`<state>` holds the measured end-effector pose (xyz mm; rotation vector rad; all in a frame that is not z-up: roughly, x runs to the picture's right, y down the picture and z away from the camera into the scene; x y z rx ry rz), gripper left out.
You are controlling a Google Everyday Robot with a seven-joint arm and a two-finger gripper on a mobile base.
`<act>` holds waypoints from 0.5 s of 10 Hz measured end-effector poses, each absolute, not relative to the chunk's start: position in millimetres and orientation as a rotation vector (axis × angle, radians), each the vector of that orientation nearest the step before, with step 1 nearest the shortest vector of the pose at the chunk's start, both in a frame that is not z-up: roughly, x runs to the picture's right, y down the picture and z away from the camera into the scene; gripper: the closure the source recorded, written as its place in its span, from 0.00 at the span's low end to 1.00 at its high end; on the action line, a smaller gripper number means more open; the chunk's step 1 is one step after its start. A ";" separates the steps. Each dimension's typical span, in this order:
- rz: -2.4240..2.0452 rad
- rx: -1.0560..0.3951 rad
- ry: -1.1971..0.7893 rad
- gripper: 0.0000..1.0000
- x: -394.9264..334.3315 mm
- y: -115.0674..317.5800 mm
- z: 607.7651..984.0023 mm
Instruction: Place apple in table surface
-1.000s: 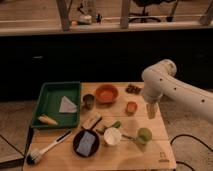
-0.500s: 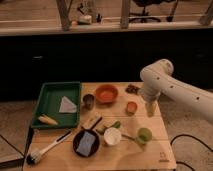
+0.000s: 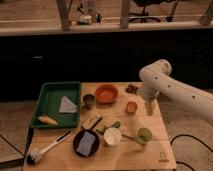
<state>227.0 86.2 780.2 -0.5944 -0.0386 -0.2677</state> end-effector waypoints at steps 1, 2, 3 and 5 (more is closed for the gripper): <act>-0.276 -0.593 -0.042 0.20 227.4 86.0 784.0; -0.281 -0.593 -0.044 0.20 228.4 86.0 786.2; -0.288 -0.593 -0.047 0.20 230.0 86.6 789.6; -0.304 -0.592 -0.056 0.20 230.6 86.1 796.7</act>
